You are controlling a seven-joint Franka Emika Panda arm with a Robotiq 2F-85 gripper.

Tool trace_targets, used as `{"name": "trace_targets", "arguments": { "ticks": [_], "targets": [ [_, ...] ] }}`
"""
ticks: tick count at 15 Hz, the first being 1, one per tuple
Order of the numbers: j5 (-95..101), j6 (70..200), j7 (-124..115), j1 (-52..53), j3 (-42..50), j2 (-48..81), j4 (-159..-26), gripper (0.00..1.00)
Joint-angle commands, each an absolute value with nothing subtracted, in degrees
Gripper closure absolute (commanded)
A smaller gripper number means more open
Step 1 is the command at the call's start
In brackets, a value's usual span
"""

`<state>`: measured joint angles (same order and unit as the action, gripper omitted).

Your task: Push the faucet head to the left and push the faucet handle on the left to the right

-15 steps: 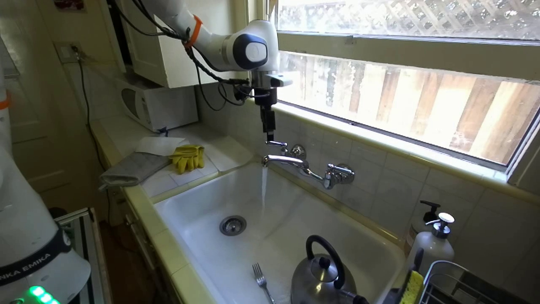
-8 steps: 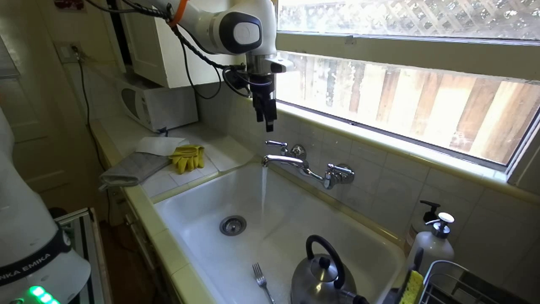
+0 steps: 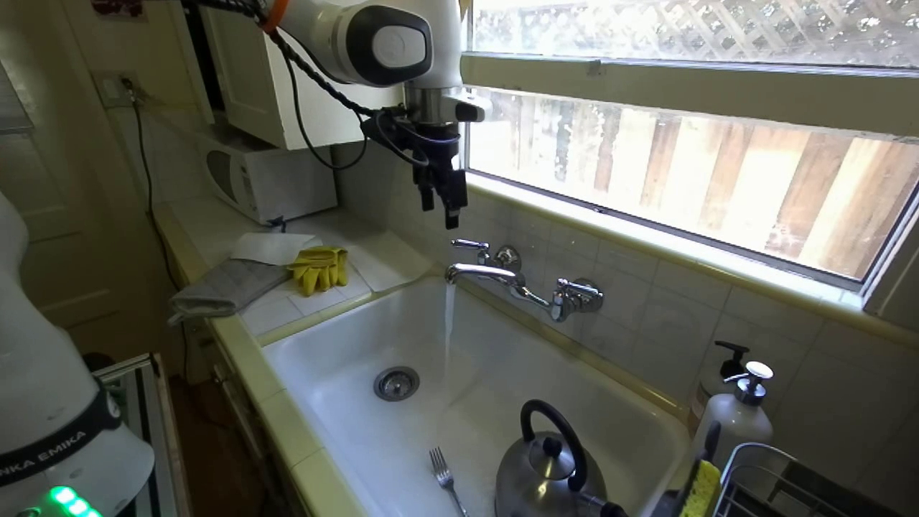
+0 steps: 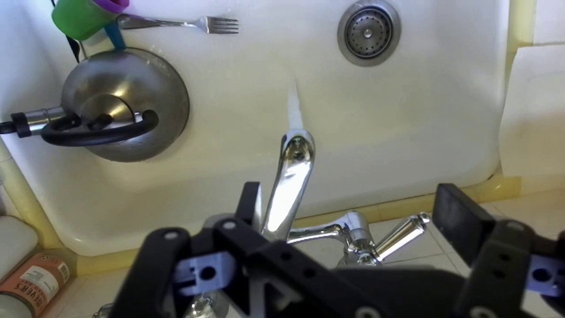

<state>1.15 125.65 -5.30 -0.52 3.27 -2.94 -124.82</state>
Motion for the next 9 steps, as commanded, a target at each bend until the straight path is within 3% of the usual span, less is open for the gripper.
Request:
{"name": "trace_targets", "arguments": {
  "ticks": [1,9],
  "targets": [
    [1.9,125.7,-3.2,-1.6,3.1,-6.9,-129.3,0.0],
    [1.9,125.5,-3.8,-1.9,2.8,-6.6,-129.1,0.0]
  ]
}}
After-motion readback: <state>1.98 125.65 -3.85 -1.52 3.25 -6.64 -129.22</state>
